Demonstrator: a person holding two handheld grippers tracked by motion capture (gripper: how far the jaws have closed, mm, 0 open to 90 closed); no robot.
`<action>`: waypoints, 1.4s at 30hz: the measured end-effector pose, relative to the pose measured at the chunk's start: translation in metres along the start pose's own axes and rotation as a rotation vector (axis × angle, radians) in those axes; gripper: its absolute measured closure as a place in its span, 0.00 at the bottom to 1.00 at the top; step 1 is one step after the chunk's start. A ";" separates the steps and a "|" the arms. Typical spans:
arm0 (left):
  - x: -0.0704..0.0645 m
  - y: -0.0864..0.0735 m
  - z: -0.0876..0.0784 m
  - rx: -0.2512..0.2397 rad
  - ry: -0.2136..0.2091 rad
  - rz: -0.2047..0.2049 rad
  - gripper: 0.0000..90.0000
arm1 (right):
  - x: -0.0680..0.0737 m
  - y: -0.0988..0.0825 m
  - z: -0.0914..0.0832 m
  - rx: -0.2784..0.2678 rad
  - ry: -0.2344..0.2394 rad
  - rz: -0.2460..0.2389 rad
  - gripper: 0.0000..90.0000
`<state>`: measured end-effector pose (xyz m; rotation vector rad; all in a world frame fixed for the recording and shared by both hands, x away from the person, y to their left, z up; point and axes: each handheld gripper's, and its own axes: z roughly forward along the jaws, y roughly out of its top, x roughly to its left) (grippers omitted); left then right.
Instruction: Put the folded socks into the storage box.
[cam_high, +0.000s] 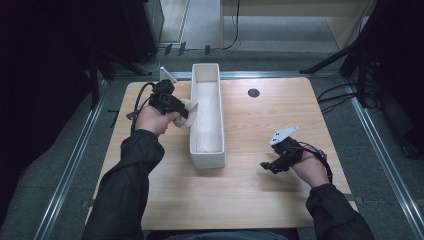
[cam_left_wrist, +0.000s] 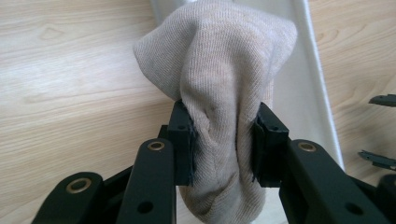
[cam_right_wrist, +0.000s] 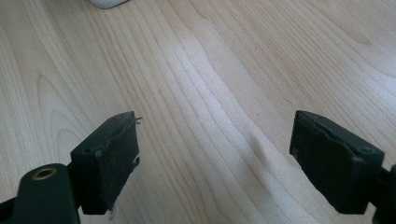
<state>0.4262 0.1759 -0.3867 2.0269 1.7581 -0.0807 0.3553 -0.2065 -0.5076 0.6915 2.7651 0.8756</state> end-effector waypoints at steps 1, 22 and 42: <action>-0.003 0.000 0.001 0.003 0.001 0.006 0.73 | 0.000 0.000 0.000 -0.002 -0.001 0.000 0.17; -0.044 -0.024 0.034 0.008 0.040 0.043 0.72 | 0.000 -0.001 0.000 0.011 -0.010 -0.004 0.17; -0.057 -0.053 0.058 0.059 0.019 0.036 0.70 | 0.001 -0.001 0.001 0.023 -0.008 -0.008 0.17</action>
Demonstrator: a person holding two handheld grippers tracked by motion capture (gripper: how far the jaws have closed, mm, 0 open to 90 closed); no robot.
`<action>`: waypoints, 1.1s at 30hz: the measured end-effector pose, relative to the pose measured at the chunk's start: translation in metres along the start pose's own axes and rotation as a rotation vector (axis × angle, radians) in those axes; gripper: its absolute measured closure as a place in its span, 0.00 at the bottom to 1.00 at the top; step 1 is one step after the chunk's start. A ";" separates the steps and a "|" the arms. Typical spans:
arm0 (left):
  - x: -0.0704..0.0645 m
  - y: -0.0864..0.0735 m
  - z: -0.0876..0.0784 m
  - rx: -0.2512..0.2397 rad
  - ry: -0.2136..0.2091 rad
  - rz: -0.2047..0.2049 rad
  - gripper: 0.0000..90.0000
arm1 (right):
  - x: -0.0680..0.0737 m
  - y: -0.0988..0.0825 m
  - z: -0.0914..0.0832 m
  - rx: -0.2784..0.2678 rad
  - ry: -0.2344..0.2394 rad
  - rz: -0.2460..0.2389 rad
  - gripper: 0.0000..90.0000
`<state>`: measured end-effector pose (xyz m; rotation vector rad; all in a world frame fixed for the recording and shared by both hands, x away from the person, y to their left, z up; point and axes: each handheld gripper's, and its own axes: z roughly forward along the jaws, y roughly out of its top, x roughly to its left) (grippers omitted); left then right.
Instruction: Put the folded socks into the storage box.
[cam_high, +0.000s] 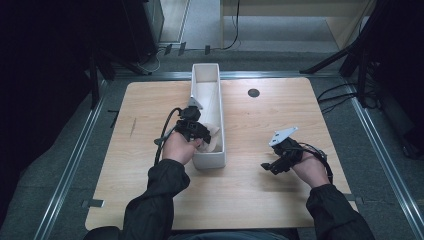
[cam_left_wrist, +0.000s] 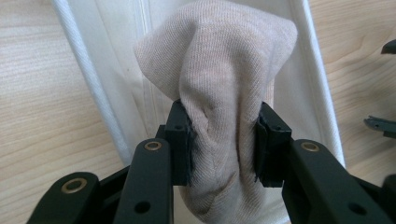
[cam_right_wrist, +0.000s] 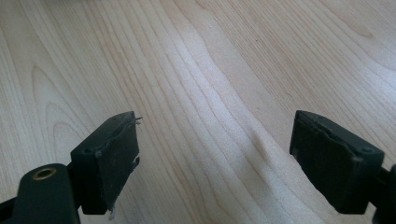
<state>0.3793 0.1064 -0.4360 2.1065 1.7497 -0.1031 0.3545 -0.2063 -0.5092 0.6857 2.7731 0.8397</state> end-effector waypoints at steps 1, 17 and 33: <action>0.000 -0.001 0.001 -0.001 -0.009 -0.004 0.70 | 0.000 0.000 0.000 0.001 0.001 0.000 0.17; -0.005 -0.007 0.014 0.017 0.030 0.007 0.67 | 0.000 0.001 0.001 0.004 0.003 -0.006 0.17; -0.009 -0.004 0.013 0.034 0.035 0.024 0.51 | 0.001 0.001 0.001 0.005 0.005 -0.021 0.18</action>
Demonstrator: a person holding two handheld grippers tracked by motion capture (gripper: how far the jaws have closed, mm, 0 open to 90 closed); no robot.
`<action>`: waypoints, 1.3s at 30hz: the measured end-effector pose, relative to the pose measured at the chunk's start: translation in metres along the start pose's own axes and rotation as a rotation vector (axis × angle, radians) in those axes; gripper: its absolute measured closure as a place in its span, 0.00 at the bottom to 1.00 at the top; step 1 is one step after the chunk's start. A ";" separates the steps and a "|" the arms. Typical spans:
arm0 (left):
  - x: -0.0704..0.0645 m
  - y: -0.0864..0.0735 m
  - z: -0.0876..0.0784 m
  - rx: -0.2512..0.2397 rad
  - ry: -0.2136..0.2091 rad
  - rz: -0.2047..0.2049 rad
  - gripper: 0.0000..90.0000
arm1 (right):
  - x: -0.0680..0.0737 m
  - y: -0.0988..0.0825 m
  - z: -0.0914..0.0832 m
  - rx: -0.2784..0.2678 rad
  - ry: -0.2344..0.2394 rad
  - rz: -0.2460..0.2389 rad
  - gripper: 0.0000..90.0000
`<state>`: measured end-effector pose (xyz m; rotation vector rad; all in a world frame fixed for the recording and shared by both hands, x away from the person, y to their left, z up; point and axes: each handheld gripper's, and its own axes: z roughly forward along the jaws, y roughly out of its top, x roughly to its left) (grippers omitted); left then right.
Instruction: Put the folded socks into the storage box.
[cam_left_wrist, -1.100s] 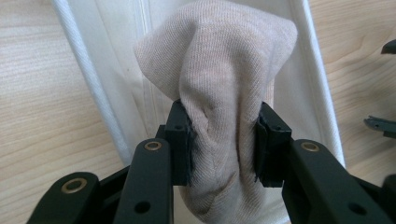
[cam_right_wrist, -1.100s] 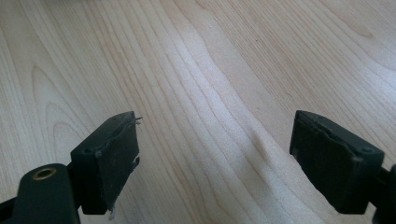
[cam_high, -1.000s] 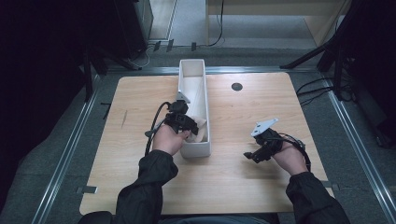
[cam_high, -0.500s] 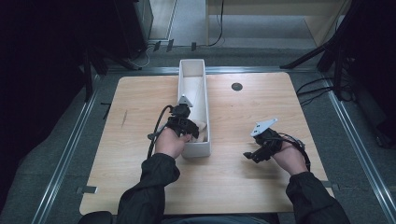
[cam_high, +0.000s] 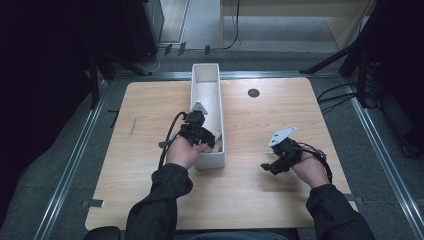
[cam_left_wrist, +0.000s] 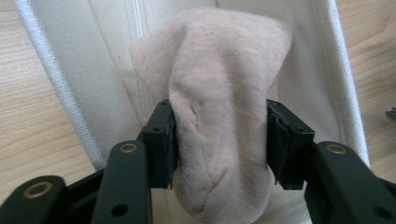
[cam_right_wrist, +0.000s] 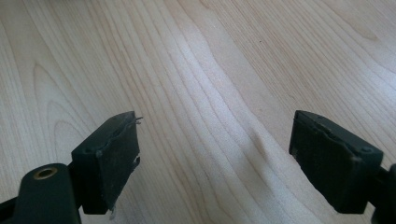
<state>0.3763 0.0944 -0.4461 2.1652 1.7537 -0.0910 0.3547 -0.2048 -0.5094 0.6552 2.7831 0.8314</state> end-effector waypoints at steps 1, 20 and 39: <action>-0.001 0.000 0.000 -0.001 0.004 0.001 0.48 | 0.000 0.000 0.000 0.001 0.001 -0.001 0.18; 0.000 0.003 -0.003 -0.082 -0.069 0.045 0.70 | 0.000 0.000 0.001 0.003 0.007 -0.005 0.19; -0.011 0.007 0.035 -0.062 -0.026 0.056 0.75 | 0.001 -0.001 0.000 0.009 0.011 -0.004 0.21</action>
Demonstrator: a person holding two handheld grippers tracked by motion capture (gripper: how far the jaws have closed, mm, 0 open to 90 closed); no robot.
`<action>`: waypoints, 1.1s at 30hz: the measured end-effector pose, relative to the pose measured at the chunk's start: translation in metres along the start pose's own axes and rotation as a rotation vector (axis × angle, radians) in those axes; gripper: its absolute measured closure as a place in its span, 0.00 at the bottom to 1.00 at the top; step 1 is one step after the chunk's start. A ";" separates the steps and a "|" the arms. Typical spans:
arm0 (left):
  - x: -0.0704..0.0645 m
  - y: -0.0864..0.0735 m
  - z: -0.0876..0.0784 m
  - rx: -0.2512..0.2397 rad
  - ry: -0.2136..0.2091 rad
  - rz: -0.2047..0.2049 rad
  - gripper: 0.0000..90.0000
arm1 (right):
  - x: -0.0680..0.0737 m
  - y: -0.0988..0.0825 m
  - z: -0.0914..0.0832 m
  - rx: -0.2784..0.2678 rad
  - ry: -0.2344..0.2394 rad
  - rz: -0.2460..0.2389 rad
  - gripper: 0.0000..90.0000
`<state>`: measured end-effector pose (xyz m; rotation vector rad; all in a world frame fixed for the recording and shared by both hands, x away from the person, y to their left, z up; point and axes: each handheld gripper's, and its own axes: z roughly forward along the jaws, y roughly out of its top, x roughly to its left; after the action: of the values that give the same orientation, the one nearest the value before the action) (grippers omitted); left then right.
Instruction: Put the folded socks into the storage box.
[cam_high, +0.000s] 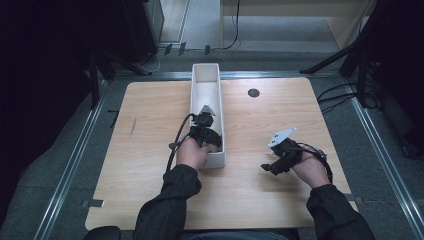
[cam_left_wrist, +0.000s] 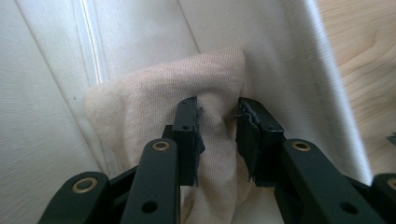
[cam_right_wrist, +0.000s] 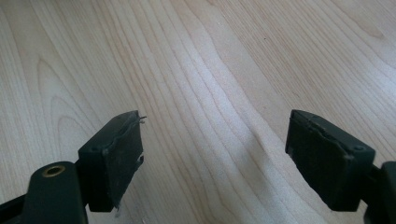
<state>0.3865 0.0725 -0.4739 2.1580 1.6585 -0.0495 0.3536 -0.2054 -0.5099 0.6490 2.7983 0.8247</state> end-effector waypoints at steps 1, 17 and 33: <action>0.000 0.000 0.000 0.000 0.000 0.000 0.74 | 0.000 0.000 0.000 0.000 -0.002 -0.002 0.21; 0.004 -0.001 0.010 0.048 0.002 -0.042 0.75 | 0.002 0.000 0.001 0.016 -0.003 -0.012 0.20; 0.000 -0.001 -0.017 0.003 -0.011 -0.008 0.59 | 0.000 -0.001 0.001 0.016 -0.006 -0.007 0.19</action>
<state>0.3821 0.0780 -0.4588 2.1495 1.6620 -0.0661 0.3533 -0.2059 -0.5110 0.6428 2.8027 0.7991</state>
